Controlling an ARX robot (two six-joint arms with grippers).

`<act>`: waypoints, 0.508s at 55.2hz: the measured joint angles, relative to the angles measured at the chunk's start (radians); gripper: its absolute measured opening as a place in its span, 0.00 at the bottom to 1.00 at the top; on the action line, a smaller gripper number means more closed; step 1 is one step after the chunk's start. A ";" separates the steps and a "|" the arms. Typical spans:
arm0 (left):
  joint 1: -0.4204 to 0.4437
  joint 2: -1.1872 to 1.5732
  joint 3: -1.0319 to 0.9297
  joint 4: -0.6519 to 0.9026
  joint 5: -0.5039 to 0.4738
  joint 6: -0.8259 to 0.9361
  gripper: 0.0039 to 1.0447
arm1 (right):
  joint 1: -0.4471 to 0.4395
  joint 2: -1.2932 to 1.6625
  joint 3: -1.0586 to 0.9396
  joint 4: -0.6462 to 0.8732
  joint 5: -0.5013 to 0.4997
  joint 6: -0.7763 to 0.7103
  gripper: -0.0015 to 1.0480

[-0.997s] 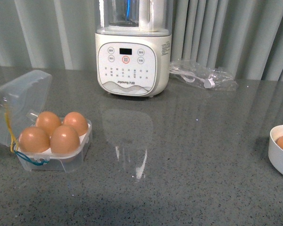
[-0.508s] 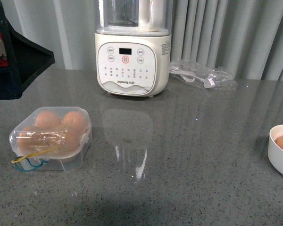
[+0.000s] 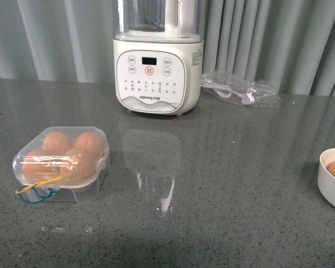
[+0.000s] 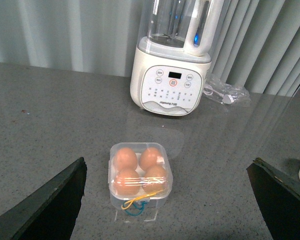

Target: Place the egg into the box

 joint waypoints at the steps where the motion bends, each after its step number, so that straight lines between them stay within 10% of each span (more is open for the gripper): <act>1: -0.002 -0.010 0.000 -0.010 -0.003 0.003 0.94 | 0.000 0.000 0.000 0.000 0.000 0.000 0.93; 15: -0.056 -0.071 0.000 -0.078 -0.099 0.065 0.93 | 0.000 0.000 0.000 0.000 0.000 0.000 0.93; 19: -0.069 -0.090 -0.023 -0.051 -0.195 0.093 0.81 | 0.000 0.000 0.000 0.000 -0.001 0.000 0.93; 28: 0.035 -0.166 -0.125 -0.040 -0.093 0.115 0.56 | 0.000 0.000 0.000 0.000 0.001 0.000 0.93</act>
